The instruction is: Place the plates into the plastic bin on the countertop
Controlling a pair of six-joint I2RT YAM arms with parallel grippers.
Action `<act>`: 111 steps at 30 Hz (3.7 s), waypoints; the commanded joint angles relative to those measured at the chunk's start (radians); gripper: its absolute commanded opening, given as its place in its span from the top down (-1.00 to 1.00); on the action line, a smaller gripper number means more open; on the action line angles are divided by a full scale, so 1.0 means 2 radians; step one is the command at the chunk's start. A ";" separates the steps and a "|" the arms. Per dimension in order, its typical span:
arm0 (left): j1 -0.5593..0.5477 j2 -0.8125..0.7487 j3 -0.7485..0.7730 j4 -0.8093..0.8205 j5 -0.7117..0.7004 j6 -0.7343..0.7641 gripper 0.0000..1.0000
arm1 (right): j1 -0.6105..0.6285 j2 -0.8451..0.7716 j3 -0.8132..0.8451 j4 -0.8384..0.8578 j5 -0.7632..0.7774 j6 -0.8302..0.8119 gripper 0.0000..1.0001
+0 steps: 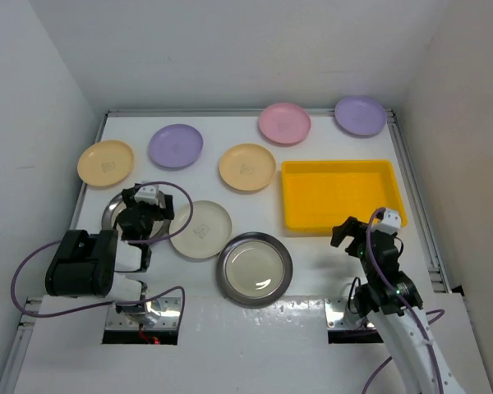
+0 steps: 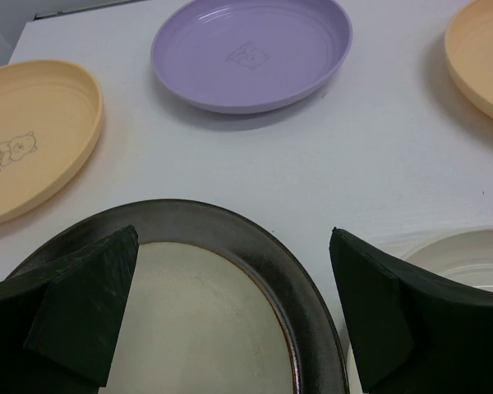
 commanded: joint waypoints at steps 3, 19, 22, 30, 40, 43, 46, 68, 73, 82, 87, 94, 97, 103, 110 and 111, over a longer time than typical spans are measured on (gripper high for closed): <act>-0.016 -0.005 0.007 0.031 -0.025 -0.004 -0.99 | 0.002 0.026 0.037 0.010 -0.008 0.001 -0.98; -0.036 0.039 0.648 -0.666 0.056 0.221 -0.99 | -0.154 0.709 0.621 0.034 -0.173 0.018 -0.43; -0.032 0.084 0.688 -0.687 0.103 0.183 -0.99 | -0.193 0.812 0.696 0.066 -0.155 0.049 -0.17; -0.043 0.179 0.721 -0.721 0.130 0.144 -0.58 | -0.240 1.022 0.853 0.088 -0.059 0.167 -0.04; -0.047 0.280 0.797 -0.698 0.133 0.092 -0.66 | -0.251 1.177 0.946 0.147 -0.012 0.274 -0.02; -0.047 0.290 0.809 -0.698 0.133 0.083 -0.69 | -0.251 1.197 0.936 0.169 -0.002 0.308 0.06; -0.047 0.303 0.819 -0.693 0.133 0.082 -0.69 | -0.249 1.219 0.956 0.155 0.002 0.327 0.09; -0.038 0.323 0.823 -0.689 0.145 0.092 -0.69 | -0.247 1.241 0.940 0.156 0.020 0.371 0.74; -0.038 0.313 0.812 -0.689 0.145 0.092 -0.69 | -0.244 1.225 0.934 0.185 -0.002 0.339 1.00; -0.038 0.313 0.812 -0.689 0.169 0.087 -0.69 | -0.229 1.094 0.859 0.240 -0.016 0.257 1.00; -0.043 0.299 0.800 -0.689 0.178 0.082 -0.69 | -0.204 0.989 0.765 0.282 -0.039 0.191 1.00; -0.048 0.273 0.760 -0.689 0.189 0.077 -0.69 | -0.185 0.831 0.571 0.197 -0.145 0.096 1.00; -0.053 0.251 0.730 -0.689 0.193 0.077 -0.69 | -0.174 0.737 0.480 0.138 -0.151 0.037 1.00; -0.064 0.226 0.683 -0.684 0.199 0.077 -0.69 | -0.192 0.638 0.351 0.104 -0.196 0.025 1.00; -0.074 0.201 0.648 -0.679 0.203 0.073 -0.69 | -0.214 0.637 0.301 0.116 -0.218 0.001 1.00; -0.074 0.194 0.643 -0.679 0.203 0.073 -0.69 | -0.219 0.640 0.300 0.121 -0.219 -0.002 1.00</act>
